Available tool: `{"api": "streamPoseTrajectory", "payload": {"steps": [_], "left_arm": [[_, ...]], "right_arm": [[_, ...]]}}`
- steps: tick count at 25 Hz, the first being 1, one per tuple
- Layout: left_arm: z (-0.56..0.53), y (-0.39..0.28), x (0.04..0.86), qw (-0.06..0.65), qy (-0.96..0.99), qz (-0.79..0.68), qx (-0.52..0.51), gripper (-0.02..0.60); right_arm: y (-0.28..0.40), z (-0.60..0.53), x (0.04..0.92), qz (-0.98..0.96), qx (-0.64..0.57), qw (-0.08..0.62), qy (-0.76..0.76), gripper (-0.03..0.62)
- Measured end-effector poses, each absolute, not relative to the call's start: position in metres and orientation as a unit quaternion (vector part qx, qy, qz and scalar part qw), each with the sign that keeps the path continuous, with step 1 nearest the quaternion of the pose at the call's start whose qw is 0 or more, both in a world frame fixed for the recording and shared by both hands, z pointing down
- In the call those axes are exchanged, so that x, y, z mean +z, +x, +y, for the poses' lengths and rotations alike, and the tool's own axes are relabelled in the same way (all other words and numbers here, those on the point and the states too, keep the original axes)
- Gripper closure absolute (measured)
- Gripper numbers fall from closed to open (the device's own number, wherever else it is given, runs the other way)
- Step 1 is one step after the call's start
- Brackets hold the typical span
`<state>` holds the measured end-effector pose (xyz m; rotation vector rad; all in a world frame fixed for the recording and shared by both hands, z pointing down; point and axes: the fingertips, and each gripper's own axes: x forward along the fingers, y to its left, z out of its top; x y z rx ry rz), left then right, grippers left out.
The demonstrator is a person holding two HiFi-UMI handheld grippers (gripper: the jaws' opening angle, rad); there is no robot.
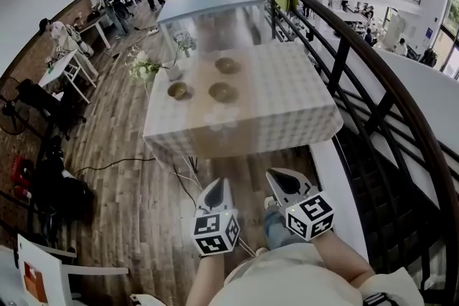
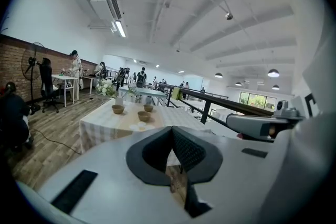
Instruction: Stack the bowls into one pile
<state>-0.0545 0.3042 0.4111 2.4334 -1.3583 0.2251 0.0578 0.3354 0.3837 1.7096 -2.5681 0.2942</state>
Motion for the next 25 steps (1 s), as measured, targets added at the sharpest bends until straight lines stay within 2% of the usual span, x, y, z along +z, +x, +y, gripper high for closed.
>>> {"api": "streamPoseTrajectory", "payload": {"steps": [25], "left_arm": [[0.097,-0.017,0.402,0.186,0.821,-0.536,0.059,0.578]], "right_arm": [[0.104,0.110,0.371,-0.864,0.071,0.045,0.496,0.594]]}}
